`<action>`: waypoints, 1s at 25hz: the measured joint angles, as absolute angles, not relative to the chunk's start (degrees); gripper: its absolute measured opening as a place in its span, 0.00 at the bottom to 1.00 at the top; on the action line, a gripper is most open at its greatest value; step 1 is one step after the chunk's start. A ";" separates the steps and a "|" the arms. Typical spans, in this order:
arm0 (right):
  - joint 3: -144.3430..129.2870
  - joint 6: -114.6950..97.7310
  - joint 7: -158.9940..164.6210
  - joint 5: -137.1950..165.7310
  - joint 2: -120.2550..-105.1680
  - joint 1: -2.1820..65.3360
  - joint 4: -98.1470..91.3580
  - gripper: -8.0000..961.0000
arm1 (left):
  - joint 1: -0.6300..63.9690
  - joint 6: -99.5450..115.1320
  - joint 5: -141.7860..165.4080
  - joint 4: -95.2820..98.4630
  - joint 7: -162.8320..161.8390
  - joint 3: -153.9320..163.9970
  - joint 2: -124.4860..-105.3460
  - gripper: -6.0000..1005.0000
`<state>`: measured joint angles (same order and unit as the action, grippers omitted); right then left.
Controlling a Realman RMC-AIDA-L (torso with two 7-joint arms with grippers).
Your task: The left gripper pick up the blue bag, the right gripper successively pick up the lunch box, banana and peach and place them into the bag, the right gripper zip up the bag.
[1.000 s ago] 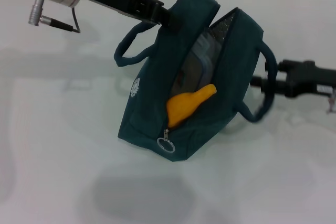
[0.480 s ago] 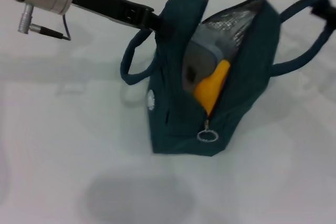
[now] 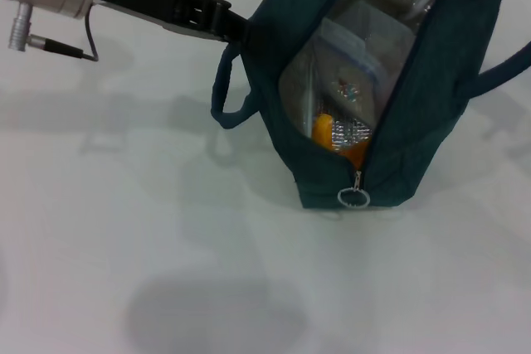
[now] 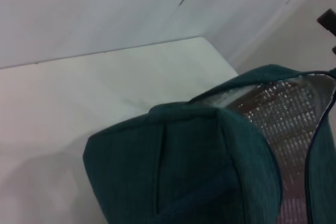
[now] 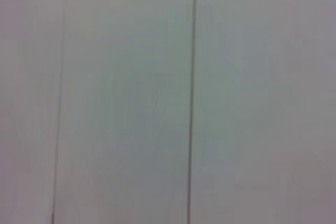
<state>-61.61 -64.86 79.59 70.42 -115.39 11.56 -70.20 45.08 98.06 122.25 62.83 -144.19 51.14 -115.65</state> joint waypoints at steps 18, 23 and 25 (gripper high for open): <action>-65.61 -66.36 87.02 86.40 -115.49 22.96 -57.05 0.73 | 41.20 96.33 116.72 54.78 -140.15 51.15 -113.50 0.08; -61.77 -71.49 87.13 85.15 -115.33 20.36 -59.58 0.73 | 40.59 96.35 116.29 54.66 -139.74 50.52 -113.33 0.08; -58.98 -74.97 87.16 84.68 -115.32 19.53 -60.04 0.73 | 40.46 96.37 115.90 54.50 -139.39 49.99 -113.48 0.08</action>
<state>-58.98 -74.97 87.16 84.68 -115.32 19.53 -60.04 40.46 96.37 115.90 54.50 -139.39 49.99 -113.48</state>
